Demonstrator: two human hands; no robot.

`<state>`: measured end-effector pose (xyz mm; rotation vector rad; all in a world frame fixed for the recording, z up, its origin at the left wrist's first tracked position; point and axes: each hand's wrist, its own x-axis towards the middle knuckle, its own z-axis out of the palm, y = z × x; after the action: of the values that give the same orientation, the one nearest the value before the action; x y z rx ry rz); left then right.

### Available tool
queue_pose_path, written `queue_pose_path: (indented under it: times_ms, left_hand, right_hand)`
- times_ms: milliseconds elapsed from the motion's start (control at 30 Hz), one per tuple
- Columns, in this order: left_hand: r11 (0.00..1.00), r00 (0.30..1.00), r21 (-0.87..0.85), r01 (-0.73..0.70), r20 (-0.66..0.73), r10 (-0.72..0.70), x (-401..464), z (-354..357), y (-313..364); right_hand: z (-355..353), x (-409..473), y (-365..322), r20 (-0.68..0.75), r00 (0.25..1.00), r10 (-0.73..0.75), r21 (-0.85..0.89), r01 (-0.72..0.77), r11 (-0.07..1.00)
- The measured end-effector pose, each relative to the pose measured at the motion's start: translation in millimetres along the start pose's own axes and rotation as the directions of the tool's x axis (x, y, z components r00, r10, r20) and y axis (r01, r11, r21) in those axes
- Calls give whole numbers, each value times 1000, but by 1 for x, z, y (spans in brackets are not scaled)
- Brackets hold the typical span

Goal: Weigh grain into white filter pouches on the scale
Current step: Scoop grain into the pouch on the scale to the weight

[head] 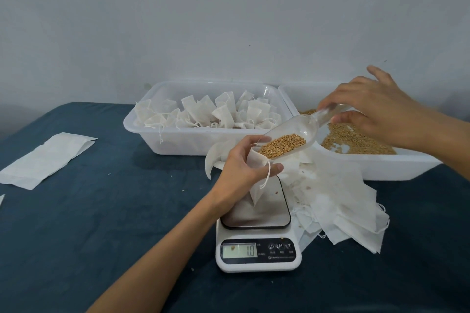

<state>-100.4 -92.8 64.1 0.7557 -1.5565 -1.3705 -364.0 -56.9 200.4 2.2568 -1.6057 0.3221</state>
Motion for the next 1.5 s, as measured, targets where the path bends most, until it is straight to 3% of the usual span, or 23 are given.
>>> queue_pose_path:
  times_ms: [1500]
  left_hand:
    - [998, 999, 56, 19, -37, -17, 0, -1, -1]
  right_hand:
    - [1, 1, -3, -22, 999, -23, -28, 23, 999]
